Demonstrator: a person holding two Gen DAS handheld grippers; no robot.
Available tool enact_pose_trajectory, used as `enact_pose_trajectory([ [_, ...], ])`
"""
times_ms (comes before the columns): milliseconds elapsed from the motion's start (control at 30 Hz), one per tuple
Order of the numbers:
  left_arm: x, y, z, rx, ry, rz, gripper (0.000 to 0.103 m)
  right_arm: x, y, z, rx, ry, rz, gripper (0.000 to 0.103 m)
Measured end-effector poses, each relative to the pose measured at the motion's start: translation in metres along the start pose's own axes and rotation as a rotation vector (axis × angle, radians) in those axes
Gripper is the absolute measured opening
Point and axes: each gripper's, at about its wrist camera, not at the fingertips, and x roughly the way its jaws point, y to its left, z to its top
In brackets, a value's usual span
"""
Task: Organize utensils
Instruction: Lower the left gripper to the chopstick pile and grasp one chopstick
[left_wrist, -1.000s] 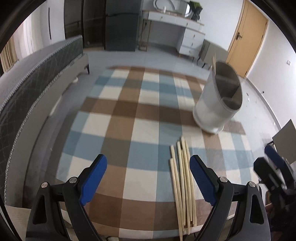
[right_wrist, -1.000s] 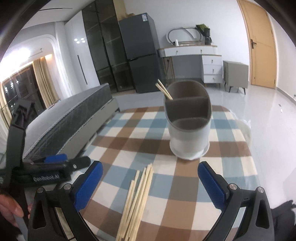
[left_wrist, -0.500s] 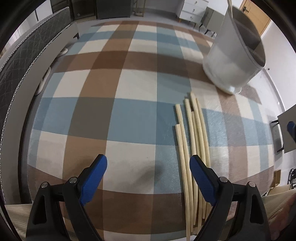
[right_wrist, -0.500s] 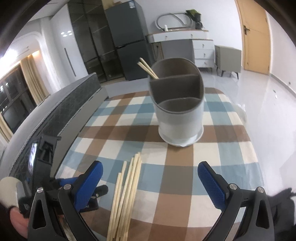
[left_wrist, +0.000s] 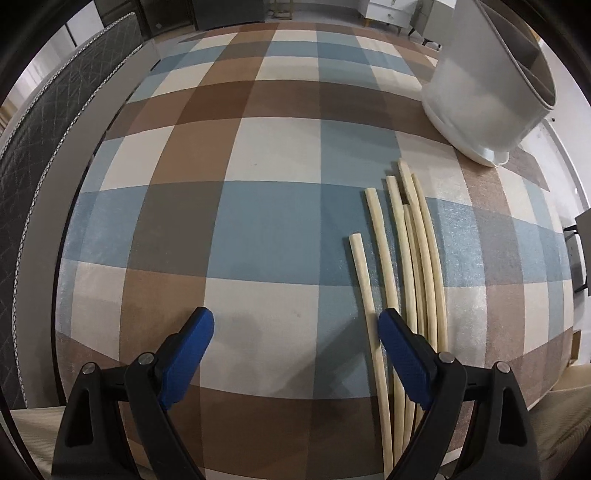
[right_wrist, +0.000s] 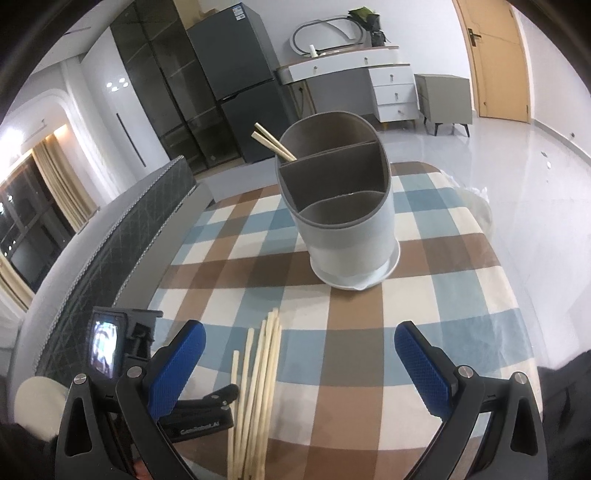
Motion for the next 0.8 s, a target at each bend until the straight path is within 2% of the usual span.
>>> enact_pose_trajectory([
  [233, 0.001, -0.002, 0.012, -0.001, 0.028, 0.008, 0.085, -0.003, -0.006, 0.003, 0.038, -0.002, 0.013, 0.103],
  [400, 0.001, -0.013, 0.027, 0.004, 0.042, 0.009, 0.068, -0.005, -0.013, 0.005, 0.070, -0.001, 0.006, 0.103],
  [467, 0.000, -0.019, 0.032, 0.015, 0.060, 0.016, 0.059, -0.006, -0.017, 0.006, 0.088, 0.000, 0.003, 0.103],
  [533, -0.003, -0.025, 0.035, 0.030, 0.075, 0.011, 0.037, -0.007, -0.020, 0.007, 0.101, 0.000, 0.001, 0.103],
  [567, -0.004, -0.029, 0.038, 0.036, 0.083, 0.013, 0.032, -0.007, -0.021, 0.007, 0.107, 0.000, 0.002, 0.103],
  [633, -0.005, -0.034, 0.039, 0.038, 0.101, 0.013, 0.012, -0.008, -0.023, 0.008, 0.114, 0.000, 0.004, 0.103],
  [700, -0.004, -0.039, 0.038, 0.032, 0.116, 0.006, 0.003, -0.009, -0.023, 0.008, 0.113, 0.000, 0.006, 0.103],
  [800, -0.004, -0.040, 0.039, 0.013, 0.110, -0.002, 0.002, -0.009, -0.023, 0.008, 0.108, 0.006, 0.006, 0.103],
])
